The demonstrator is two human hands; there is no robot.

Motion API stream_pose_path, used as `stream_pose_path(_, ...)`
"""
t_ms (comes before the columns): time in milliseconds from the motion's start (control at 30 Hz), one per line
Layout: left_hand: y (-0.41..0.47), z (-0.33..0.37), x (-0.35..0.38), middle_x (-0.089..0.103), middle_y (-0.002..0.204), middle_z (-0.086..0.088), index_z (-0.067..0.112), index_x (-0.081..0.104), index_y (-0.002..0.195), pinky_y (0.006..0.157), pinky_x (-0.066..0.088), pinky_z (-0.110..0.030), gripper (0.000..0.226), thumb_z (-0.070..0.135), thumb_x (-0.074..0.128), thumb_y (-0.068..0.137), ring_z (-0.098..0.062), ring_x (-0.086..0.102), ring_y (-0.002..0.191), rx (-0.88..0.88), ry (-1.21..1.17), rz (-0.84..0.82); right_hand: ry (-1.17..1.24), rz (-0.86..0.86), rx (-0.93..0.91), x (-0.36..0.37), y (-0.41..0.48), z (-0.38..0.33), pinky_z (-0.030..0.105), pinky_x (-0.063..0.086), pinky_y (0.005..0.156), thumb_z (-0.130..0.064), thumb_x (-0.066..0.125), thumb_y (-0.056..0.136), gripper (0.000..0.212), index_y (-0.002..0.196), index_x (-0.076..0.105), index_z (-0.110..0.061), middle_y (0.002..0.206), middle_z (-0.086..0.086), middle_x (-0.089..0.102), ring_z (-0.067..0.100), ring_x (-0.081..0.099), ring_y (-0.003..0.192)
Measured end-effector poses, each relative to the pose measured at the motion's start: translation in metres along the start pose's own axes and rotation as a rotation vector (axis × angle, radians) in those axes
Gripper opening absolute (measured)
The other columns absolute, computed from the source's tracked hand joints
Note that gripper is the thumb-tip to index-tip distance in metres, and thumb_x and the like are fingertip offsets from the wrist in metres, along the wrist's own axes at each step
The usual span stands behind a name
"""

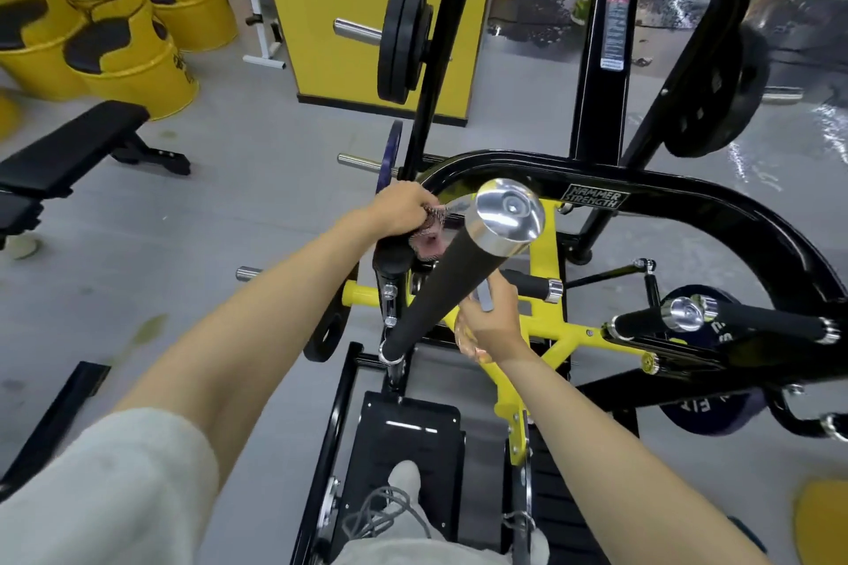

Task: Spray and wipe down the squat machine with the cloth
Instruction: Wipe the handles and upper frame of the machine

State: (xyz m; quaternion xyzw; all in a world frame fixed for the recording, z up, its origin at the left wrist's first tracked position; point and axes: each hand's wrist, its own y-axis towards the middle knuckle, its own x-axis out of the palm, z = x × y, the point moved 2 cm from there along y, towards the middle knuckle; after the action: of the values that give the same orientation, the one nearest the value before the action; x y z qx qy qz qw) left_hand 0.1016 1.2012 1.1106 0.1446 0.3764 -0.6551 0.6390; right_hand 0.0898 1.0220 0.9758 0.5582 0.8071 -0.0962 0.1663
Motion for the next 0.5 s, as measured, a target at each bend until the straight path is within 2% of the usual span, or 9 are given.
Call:
stream_pose_path(33,0.011,-0.01,-0.005,0.065,0.097,-0.02,-0.002,0.066,0.099,0.083,0.048,-0.035,0.018,-0.003,0.05,0.091,-0.034,0.061,0.095,-0.015,-0.015,-0.019,0.009,0.0,-0.009,0.0,0.0,0.0,0.019,0.035,0.052,-0.002,0.06,0.084,0.027,0.097,0.044,-0.019,0.064,-0.024,0.058,0.005,0.044,0.056)
stream_pose_path(67,0.023,-0.025,-0.007,0.064,0.078,-0.014,0.007,0.067,0.086,0.067,0.048,-0.028,0.02,-0.001,0.049,0.092,-0.027,0.061,0.075,-0.055,-0.069,-0.018,0.019,-0.002,-0.02,0.0,0.0,0.0,0.018,0.035,0.053,-0.002,0.059,0.083,0.026,0.096,0.043,-0.019,0.064,-0.025,0.058,0.003,0.044,0.057)
stream_pose_path(133,0.028,-0.044,-0.009,0.052,0.054,0.001,0.013,0.061,0.077,0.041,0.033,-0.018,0.028,-0.001,0.041,0.092,-0.011,0.045,0.044,-0.163,-0.309,0.048,0.024,-0.004,-0.052,-0.001,-0.002,0.001,0.018,0.034,0.052,-0.008,0.055,0.081,0.022,0.095,0.042,-0.019,0.063,-0.022,0.056,0.004,0.044,0.057)
stream_pose_path(200,0.02,-0.058,-0.005,0.048,0.045,0.005,0.011,0.056,0.076,0.032,0.025,-0.014,0.033,-0.008,0.034,0.09,-0.006,0.039,0.032,-0.233,-0.596,0.149,0.019,0.004,-0.074,0.001,-0.003,0.001,0.02,0.032,0.05,-0.012,0.054,0.08,0.021,0.09,0.043,-0.027,0.059,-0.018,0.054,0.008,0.043,0.055)
stream_pose_path(267,0.008,-0.077,0.011,0.052,0.042,0.008,0.011,0.053,0.075,0.032,0.027,-0.012,0.035,-0.012,0.032,0.089,-0.002,0.042,0.031,-0.267,-0.914,0.255,0.01,0.036,-0.075,0.002,-0.004,0.0,0.018,0.031,0.049,-0.012,0.052,0.079,0.032,0.086,0.038,-0.04,0.057,-0.018,0.053,0.006,0.04,0.053)
stream_pose_path(333,-0.001,-0.104,0.032,0.058,0.055,0.002,0.011,0.059,0.076,0.043,0.033,-0.017,0.031,-0.009,0.038,0.086,-0.007,0.046,0.045,-0.32,-1.167,0.375,0.017,0.069,-0.07,0.005,-0.005,0.001,0.019,0.033,0.049,-0.011,0.052,0.079,0.032,0.087,0.039,-0.04,0.057,-0.019,0.054,0.005,0.041,0.053)
stream_pose_path(367,-0.006,-0.115,0.042,0.059,0.067,-0.005,0.011,0.063,0.078,0.052,0.036,-0.023,0.028,-0.007,0.042,0.082,-0.012,0.047,0.055,-0.339,-1.25,0.412,0.026,0.08,-0.067,0.007,-0.006,0.002,0.021,0.036,0.049,-0.011,0.053,0.08,0.027,0.089,0.043,-0.034,0.059,-0.018,0.054,0.007,0.043,0.054)
stream_pose_path(433,-0.013,-0.127,0.056,0.059,0.081,-0.011,0.009,0.065,0.085,0.058,0.042,-0.028,0.027,-0.008,0.045,0.077,-0.019,0.052,0.067,-0.361,-1.34,0.463,0.022,0.104,-0.047,0.012,-0.008,0.005,0.027,0.039,0.049,-0.013,0.053,0.081,0.021,0.097,0.044,-0.023,0.061,-0.018,0.056,0.012,0.047,0.055)
stream_pose_path(500,-0.018,-0.131,0.069,0.065,0.075,-0.009,0.006,0.064,0.088,0.055,0.049,-0.023,0.032,-0.015,0.041,0.08,-0.017,0.06,0.063,-0.389,-1.373,0.507,-0.011,0.129,-0.012,0.017,-0.01,0.005,0.031,0.042,0.049,-0.013,0.053,0.081,0.024,0.099,0.042,-0.025,0.062,-0.019,0.056,0.02,0.053,0.055)
